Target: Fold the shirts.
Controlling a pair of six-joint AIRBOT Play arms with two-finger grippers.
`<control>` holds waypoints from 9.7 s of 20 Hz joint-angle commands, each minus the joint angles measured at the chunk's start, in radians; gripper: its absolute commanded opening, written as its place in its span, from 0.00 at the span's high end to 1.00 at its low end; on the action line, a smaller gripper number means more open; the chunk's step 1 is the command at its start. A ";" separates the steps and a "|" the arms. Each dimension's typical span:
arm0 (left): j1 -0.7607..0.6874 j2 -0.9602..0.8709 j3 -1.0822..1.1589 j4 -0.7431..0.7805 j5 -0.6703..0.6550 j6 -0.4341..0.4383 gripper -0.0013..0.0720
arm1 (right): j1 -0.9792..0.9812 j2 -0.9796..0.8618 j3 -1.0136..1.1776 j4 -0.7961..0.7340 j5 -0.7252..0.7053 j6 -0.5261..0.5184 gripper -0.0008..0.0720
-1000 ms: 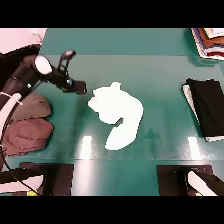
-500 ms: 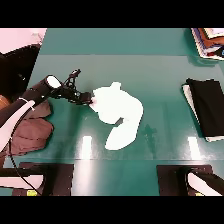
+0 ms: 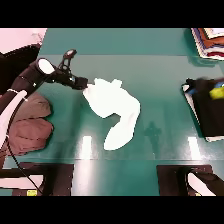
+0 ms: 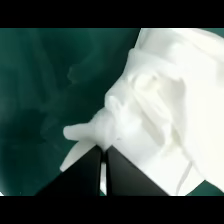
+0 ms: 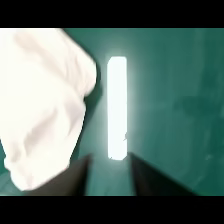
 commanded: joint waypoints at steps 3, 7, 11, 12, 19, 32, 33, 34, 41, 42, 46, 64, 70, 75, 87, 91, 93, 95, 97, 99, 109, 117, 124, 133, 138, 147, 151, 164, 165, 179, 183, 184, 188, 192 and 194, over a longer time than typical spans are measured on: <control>0.001 0.011 0.065 0.065 -0.018 -0.012 0.95 | 0.134 -0.032 -0.562 0.389 -0.356 -0.114 0.40; 0.001 0.011 0.065 0.068 -0.022 -0.012 0.95 | 0.334 -0.209 -0.582 0.572 -0.539 -0.218 0.40; 0.001 0.011 0.065 0.079 -0.033 -0.012 0.95 | 0.437 -0.377 -0.454 0.558 -0.548 -0.226 0.40; 0.001 0.011 0.065 0.090 -0.037 -0.012 0.95 | 0.450 -0.410 -0.423 0.553 -0.533 -0.227 0.40; 0.001 0.013 0.068 0.154 -0.077 -0.012 0.95 | 0.467 -0.491 -0.353 0.546 -0.498 -0.263 0.97; 0.073 0.459 0.396 0.210 -0.089 -0.056 0.95 | -0.050 0.120 0.108 0.079 -0.308 -0.121 0.97; 0.073 0.497 0.406 0.210 -0.090 -0.056 0.95 | -0.069 0.151 0.151 0.063 -0.297 -0.121 0.97; 0.073 0.534 0.415 0.210 -0.091 -0.056 0.95 | -0.077 0.175 0.190 0.047 -0.278 -0.121 0.97; 0.073 0.711 0.541 0.159 -0.100 -0.057 0.95 | -0.163 0.244 0.475 -0.075 -0.078 -0.121 0.97; 0.073 0.720 0.575 0.145 -0.120 -0.058 0.95 | -0.185 0.234 0.518 -0.074 -0.045 -0.120 0.97; 0.073 0.710 0.583 0.110 -0.272 -0.064 0.95 | -0.217 0.117 0.666 -0.072 0.102 -0.102 0.97; 0.113 -0.024 0.093 0.198 0.077 -0.130 0.44 | 0.034 -0.793 0.733 -0.053 0.029 -0.058 0.56; 0.320 -0.019 0.160 0.153 -0.274 -0.061 0.40 | -0.054 -0.672 0.625 0.115 0.090 -0.167 0.56; 0.333 -0.019 0.000 0.025 -0.235 0.071 0.40 | -0.088 -0.470 0.303 0.114 -0.043 -0.174 0.56; 0.191 -0.121 -0.124 0.042 0.006 0.135 0.40 | -0.087 -0.317 0.032 0.111 -0.099 -0.174 0.56; 0.222 -0.105 -0.105 0.084 -0.062 0.065 0.83 | -0.093 -0.305 0.032 0.110 -0.095 -0.174 0.56; 0.254 -0.084 -0.074 0.090 -0.108 0.063 0.93 | -0.118 -0.285 0.032 0.109 -0.090 -0.174 0.56; 0.286 -0.046 -0.042 0.087 -0.145 0.063 0.95 | -0.163 -0.259 0.029 0.108 -0.062 -0.174 0.56; 0.307 0.001 -0.031 0.085 -0.171 0.064 0.94 | -0.228 -0.223 -0.018 0.108 -0.032 -0.173 0.56; 0.310 0.036 -0.031 0.079 -0.197 0.066 0.94 | -0.306 -0.173 -0.135 0.108 -0.035 -0.173 0.56; 0.310 0.044 -0.027 -0.328 -0.352 0.131 0.94 | -0.409 -0.134 -0.562 0.149 -0.218 -0.212 0.30; 0.310 0.044 0.037 -0.310 -0.347 0.152 0.95 | -0.374 -0.325 -0.552 0.321 -0.292 -0.285 0.38; 0.310 0.044 0.037 -0.245 -0.339 0.142 0.95 | -0.206 -0.347 -0.514 0.361 -0.514 -0.285 0.66; 0.310 0.285 0.196 -0.197 -0.345 0.090 0.95 | -0.179 -0.086 -0.050 0.316 -0.416 -0.304 0.97; 0.310 0.485 0.544 -0.197 -0.281 0.017 0.95 | -0.307 0.135 0.361 0.203 -0.260 -0.300 0.97; 0.310 0.645 0.855 -0.198 -0.098 -0.118 0.95 | -0.602 0.117 0.888 0.190 -0.007 -0.237 0.97; 0.310 0.616 0.780 -0.194 -0.098 -0.138 0.95 | -0.593 -0.014 1.003 0.201 0.103 -0.173 0.97; 0.159 -0.146 0.514 -0.006 -0.377 -0.143 0.95 | -0.095 -0.640 0.702 -0.230 0.203 -0.116 0.97; 0.156 -0.195 0.514 -0.006 -0.319 -0.144 0.95 | -0.095 -0.698 0.741 -0.232 0.200 -0.116 0.97; 0.230 -0.306 0.485 0.118 -0.342 -0.082 0.95 | -0.094 -0.709 0.558 -0.230 -0.121 -0.121 0.97; 0.230 -0.306 0.348 0.105 -0.321 -0.057 0.94 | -0.094 -0.651 0.374 -0.177 -0.163 -0.121 0.97; 0.230 -0.306 0.319 0.110 -0.322 -0.055 0.94 | -0.095 -0.650 0.345 -0.156 -0.163 -0.121 0.97; 0.232 -0.294 0.299 0.117 -0.351 -0.077 0.26 | -0.095 -0.648 0.305 -0.060 -0.156 -0.129 0.63; 0.232 -0.191 0.295 0.199 -0.439 -0.071 0.26 | -0.117 -0.561 0.297 -0.047 -0.064 -0.180 0.59; 0.238 -0.106 0.224 0.235 -0.463 -0.071 0.26 | -0.140 -0.459 0.226 -0.037 -0.051 -0.200 0.59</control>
